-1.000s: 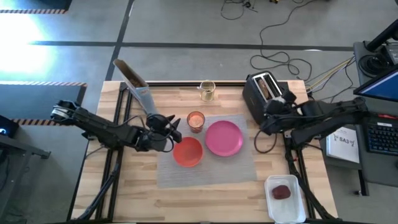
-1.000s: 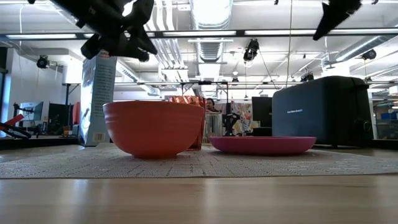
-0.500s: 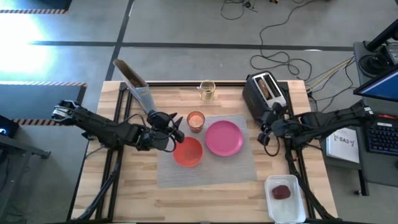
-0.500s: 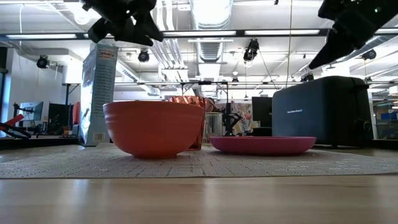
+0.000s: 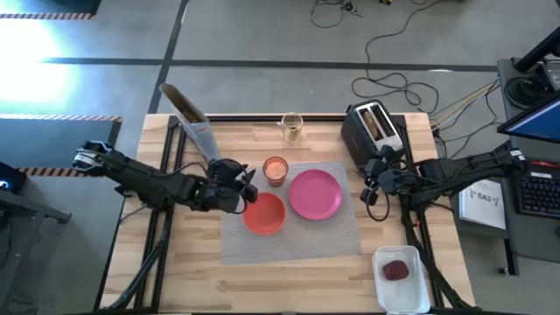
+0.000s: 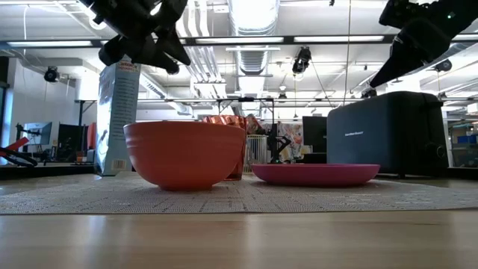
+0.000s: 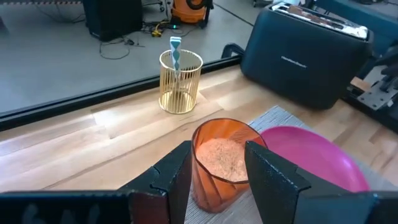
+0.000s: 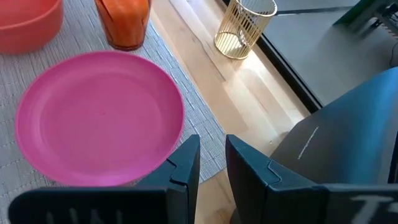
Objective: Arrange a breakfast setting
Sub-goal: Pour the cereal from the blue cereal box into the orange bowl
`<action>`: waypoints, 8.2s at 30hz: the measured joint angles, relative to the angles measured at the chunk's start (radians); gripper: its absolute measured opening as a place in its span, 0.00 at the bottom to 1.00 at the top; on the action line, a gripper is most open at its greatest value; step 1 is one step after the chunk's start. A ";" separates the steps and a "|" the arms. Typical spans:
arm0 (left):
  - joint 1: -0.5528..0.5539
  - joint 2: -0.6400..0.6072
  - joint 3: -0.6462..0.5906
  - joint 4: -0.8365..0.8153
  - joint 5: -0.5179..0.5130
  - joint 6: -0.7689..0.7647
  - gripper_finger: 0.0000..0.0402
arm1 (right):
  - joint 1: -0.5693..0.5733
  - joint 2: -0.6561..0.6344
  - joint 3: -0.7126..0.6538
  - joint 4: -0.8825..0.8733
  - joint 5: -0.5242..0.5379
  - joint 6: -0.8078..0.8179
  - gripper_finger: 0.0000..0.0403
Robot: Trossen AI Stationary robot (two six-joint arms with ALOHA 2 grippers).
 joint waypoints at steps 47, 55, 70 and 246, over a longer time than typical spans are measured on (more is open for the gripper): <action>0.035 0.206 0.120 -0.362 -0.226 -0.355 0.33 | 0.000 0.009 0.000 0.003 0.000 0.000 0.17; 0.141 0.331 0.342 -0.870 0.094 -0.707 0.33 | 0.000 0.009 0.000 0.003 0.000 0.000 0.17; 0.208 0.667 0.461 -1.242 0.171 -1.443 0.33 | 0.000 0.009 0.000 0.003 0.000 0.000 0.17; -0.094 0.281 0.217 -1.234 0.123 -1.130 0.39 | 0.000 0.009 0.001 0.003 0.000 0.000 0.17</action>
